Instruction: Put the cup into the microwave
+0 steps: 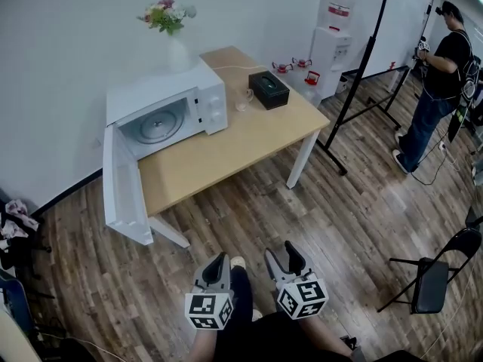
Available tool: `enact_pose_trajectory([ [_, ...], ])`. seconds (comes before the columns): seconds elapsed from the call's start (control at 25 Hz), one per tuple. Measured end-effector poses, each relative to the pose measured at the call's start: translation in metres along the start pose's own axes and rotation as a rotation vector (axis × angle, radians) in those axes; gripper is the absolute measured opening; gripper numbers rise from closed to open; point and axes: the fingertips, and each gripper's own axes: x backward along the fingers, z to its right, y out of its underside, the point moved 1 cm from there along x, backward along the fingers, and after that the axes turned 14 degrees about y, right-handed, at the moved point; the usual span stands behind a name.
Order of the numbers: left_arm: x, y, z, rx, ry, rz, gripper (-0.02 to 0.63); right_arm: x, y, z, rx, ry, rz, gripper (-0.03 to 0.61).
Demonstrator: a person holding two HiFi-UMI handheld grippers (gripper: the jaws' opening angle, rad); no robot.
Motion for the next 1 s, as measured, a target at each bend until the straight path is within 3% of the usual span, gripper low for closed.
enact_pose_trajectory([
  [0.56, -0.085, -0.065, -0.076, -0.008, 0.064, 0.01, 0.006, -0.111, -0.042, -0.002, 0.015, 0.043, -0.026, 0.283],
  [1.0, -0.139, -0.095, -0.125, -0.005, 0.111, 0.01, 0.006, -0.178, -0.059, -0.002, 0.014, 0.078, -0.053, 0.293],
])
